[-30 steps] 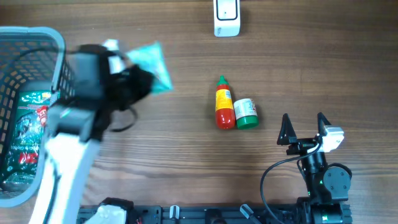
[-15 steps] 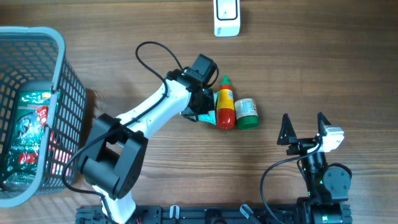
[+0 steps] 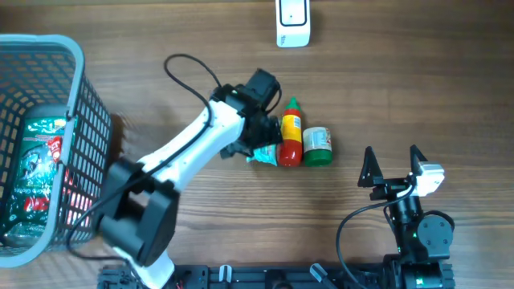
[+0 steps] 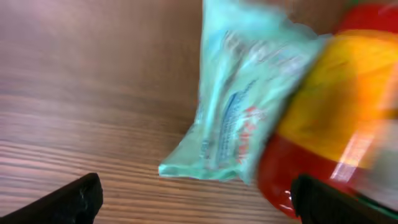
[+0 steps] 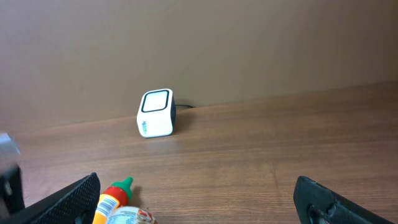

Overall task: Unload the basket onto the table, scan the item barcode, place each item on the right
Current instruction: 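Lay the mint-green packet left of the sauce bottle, release, then grasp the red Nescafe sachet in the basket with the left gripper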

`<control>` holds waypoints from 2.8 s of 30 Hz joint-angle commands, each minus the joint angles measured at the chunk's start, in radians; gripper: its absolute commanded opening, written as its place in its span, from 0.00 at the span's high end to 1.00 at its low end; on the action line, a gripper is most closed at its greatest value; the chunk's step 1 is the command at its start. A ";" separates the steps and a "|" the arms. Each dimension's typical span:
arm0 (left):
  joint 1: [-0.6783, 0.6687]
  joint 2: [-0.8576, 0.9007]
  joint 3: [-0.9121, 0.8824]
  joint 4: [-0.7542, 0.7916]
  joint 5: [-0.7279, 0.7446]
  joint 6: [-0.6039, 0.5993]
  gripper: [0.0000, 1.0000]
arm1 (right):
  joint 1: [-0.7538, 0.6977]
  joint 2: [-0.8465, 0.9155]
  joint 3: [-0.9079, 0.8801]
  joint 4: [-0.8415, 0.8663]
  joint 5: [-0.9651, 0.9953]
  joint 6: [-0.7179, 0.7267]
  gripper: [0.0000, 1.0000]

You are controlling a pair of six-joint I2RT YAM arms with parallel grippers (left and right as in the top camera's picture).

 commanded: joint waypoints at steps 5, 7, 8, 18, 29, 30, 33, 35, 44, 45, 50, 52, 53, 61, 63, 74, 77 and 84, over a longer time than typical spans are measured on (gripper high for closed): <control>0.096 -0.381 0.137 -0.022 -0.372 0.002 0.00 | 0.003 -0.007 -0.001 0.002 -0.013 -0.018 0.00; 0.142 -0.481 0.137 -0.025 -0.468 0.002 0.00 | 0.003 -0.007 -0.001 0.002 -0.013 -0.018 0.00; 0.165 -0.524 0.137 -0.028 -0.525 0.002 0.00 | 0.003 -0.007 -0.001 0.002 -0.013 -0.018 0.00; 0.644 -0.853 0.137 0.042 -0.756 0.002 0.00 | 0.003 -0.007 -0.001 0.002 -0.013 -0.018 0.00; 1.161 -0.574 0.137 0.271 -0.741 0.479 0.00 | 0.003 -0.007 -0.001 0.002 -0.013 -0.018 0.00; 1.173 -0.536 0.137 0.257 -0.723 0.508 0.00 | 0.003 -0.007 -0.001 0.002 -0.013 -0.018 0.00; 1.205 -0.364 0.137 0.189 -0.418 0.718 0.00 | 0.003 -0.007 -0.001 0.002 -0.013 -0.018 0.00; 1.204 -0.298 0.137 0.151 -0.264 0.761 0.00 | 0.003 -0.007 -0.001 0.002 -0.013 -0.018 0.00; 1.206 -0.059 0.074 0.037 -0.214 0.761 0.09 | 0.003 -0.007 -0.001 0.002 -0.013 -0.018 0.00; 1.206 -0.045 0.052 0.038 -0.210 0.761 0.12 | 0.003 -0.007 -0.001 0.002 -0.013 -0.018 0.00; 1.235 0.003 -0.082 0.110 -0.060 0.761 0.18 | 0.003 -0.007 -0.001 0.002 -0.013 -0.018 0.00; 1.243 0.003 -0.123 0.142 -0.047 0.761 0.18 | 0.003 -0.007 -0.001 0.002 -0.013 -0.018 0.00; 1.246 0.003 -0.133 0.149 -0.047 0.761 0.18 | 0.003 -0.007 -0.001 0.002 -0.013 -0.018 0.00; 1.276 0.003 -0.145 0.167 -0.047 0.761 0.40 | 0.003 -0.007 -0.001 0.002 -0.013 -0.018 0.00; 1.281 0.003 -0.156 0.173 -0.047 0.761 0.51 | 0.003 -0.007 -0.001 0.002 -0.013 -0.018 0.00; 1.282 0.003 -0.185 0.215 -0.070 0.761 0.96 | 0.003 -0.007 -0.001 0.002 -0.013 -0.017 0.00; 1.282 -0.005 -0.165 0.216 -0.085 0.761 0.96 | 0.003 -0.007 -0.001 0.002 -0.013 -0.017 0.00; 1.282 -0.126 -0.024 0.167 -0.084 0.758 0.96 | 0.003 -0.007 -0.001 0.002 -0.013 -0.018 0.00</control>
